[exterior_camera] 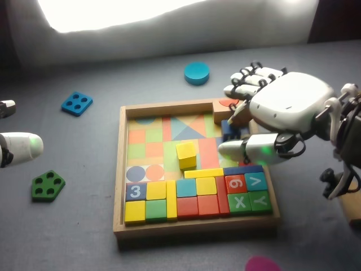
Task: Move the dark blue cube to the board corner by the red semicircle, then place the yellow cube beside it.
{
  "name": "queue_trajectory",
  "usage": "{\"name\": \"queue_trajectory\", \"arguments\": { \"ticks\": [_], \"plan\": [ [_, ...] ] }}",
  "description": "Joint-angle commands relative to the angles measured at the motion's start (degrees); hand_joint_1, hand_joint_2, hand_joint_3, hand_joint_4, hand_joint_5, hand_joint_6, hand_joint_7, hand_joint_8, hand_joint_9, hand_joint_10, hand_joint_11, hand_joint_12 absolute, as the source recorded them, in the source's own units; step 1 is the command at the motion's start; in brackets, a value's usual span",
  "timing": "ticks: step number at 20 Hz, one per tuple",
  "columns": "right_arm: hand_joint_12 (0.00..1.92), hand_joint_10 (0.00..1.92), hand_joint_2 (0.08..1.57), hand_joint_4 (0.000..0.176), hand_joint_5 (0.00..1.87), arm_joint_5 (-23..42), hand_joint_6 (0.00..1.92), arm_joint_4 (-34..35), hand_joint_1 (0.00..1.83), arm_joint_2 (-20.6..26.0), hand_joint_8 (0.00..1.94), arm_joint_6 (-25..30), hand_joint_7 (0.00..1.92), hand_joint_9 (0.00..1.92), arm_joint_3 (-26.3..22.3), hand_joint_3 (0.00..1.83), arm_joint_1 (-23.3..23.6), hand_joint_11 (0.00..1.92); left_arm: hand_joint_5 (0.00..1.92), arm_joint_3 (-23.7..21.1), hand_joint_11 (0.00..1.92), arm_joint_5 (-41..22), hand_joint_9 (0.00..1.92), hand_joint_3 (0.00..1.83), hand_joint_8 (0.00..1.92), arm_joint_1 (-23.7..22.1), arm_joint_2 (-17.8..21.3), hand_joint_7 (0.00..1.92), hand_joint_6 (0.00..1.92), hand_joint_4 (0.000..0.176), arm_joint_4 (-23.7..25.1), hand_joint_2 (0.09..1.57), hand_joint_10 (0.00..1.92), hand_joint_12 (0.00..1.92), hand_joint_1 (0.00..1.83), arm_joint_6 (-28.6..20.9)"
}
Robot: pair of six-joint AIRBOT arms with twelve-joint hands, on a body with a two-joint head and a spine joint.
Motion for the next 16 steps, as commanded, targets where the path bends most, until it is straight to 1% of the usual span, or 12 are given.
{"name": "queue_trajectory", "arguments": {
  "ticks": [1,2,3,4,5,6,7,8,10,11,14,16],
  "plan": [
    [0.1,0.0,1.17,0.0,0.82,3.6,0.0,-0.7,0.0,0.1,0.0,-0.5,0.22,0.07,0.4,0.0,-0.3,0.0,0.05,0.2,0.0,-3.8,0.03,0.0,0.0,-0.5,0.1,0.03,0.0,0.007,1.6,1.19,0.0,0.13,0.0,-0.3],
    [0.06,0.0,1.17,0.0,0.82,3.6,0.0,-0.7,0.0,0.1,0.0,-0.5,0.23,0.07,0.8,0.0,-0.3,0.0,0.05,0.2,0.0,-3.8,0.02,0.0,0.0,-0.5,0.1,0.03,0.0,0.005,1.6,1.2,0.0,0.17,0.0,-0.3],
    [0.08,0.0,1.17,0.0,0.82,3.6,0.0,-0.7,0.0,0.1,0.0,-0.5,0.24,0.07,1.1,0.0,-0.3,0.0,0.05,0.2,0.0,-3.8,0.02,0.0,0.0,-0.5,0.1,0.04,0.0,0.005,1.6,1.2,0.0,0.18,0.0,-0.3],
    [0.05,0.0,1.18,0.0,0.82,3.6,0.0,-0.8,0.0,0.1,0.0,-0.6,0.23,0.06,1.4,0.0,-0.4,0.0,0.05,0.2,0.0,-3.8,0.02,0.0,0.0,-0.5,0.1,0.04,0.0,0.007,1.6,1.2,0.0,0.18,0.0,-0.3],
    [0.01,0.0,1.18,0.0,0.82,3.6,0.0,-0.8,0.0,0.1,0.0,-0.6,0.24,0.06,1.7,0.0,-0.4,0.0,0.03,0.2,0.0,-3.8,0.01,0.0,0.0,-0.5,0.1,0.03,0.01,0.01,1.6,1.2,0.0,0.11,0.0,-0.3],
    [0.0,0.0,1.18,0.0,0.83,3.5,0.01,-0.8,0.0,0.2,0.0,-0.6,0.23,0.06,1.9,0.0,-0.4,0.0,0.04,0.2,0.0,-3.8,0.01,0.0,0.0,-0.5,0.1,0.04,0.01,0.016,1.6,1.2,0.01,0.13,0.0,-0.3],
    [0.0,0.01,1.18,0.0,0.83,3.5,0.01,-0.8,0.0,0.3,0.01,-0.8,0.25,0.07,2.2,0.0,-0.4,0.0,0.03,0.2,0.0,-3.8,0.02,0.0,0.01,-0.5,0.1,0.04,0.0,0.017,1.6,1.2,0.01,0.13,0.0,-0.3],
    [0.01,0.01,1.18,0.0,0.84,3.5,0.01,-0.8,0.0,0.4,0.01,-0.9,0.25,0.08,2.3,0.0,-0.4,0.02,0.04,0.2,0.0,-3.8,0.02,0.0,0.0,-0.5,0.1,0.04,0.0,0.012,1.6,1.2,0.01,0.15,0.0,-0.3],
    [0.01,0.01,1.17,0.0,0.84,3.5,0.01,-0.8,0.0,0.6,0.01,-1.0,0.25,0.08,2.5,0.0,-0.4,0.02,0.03,0.2,0.0,-3.8,0.01,0.0,0.0,-0.5,0.0,0.04,0.0,0.014,1.6,1.2,0.0,0.15,0.0,-0.3],
    [0.01,0.0,1.17,0.0,0.83,3.6,0.0,-0.8,0.0,0.6,0.0,-1.0,0.25,0.08,2.7,0.0,-0.3,0.02,0.03,0.2,0.0,-3.8,0.02,0.0,0.0,-0.5,0.0,0.03,0.0,0.011,1.6,1.21,0.01,0.16,0.0,-0.3],
    [0.01,0.0,1.19,0.0,0.82,3.8,0.0,-0.8,0.0,0.6,0.0,-1.0,0.22,0.06,3.0,0.0,0.0,0.0,0.01,0.2,0.0,-3.8,0.01,0.0,0.0,-0.5,0.0,0.03,0.0,0.005,1.6,1.21,0.0,0.11,0.0,-0.3],
    [0.02,0.01,1.18,0.0,0.82,3.8,0.0,-0.8,0.0,0.6,0.02,-1.0,0.26,0.09,2.9,0.0,0.6,0.03,0.02,0.2,0.0,-3.8,0.0,0.0,0.0,-0.5,0.1,0.02,0.0,0.008,1.6,1.21,0.0,0.15,0.0,-0.3]
  ]
}}
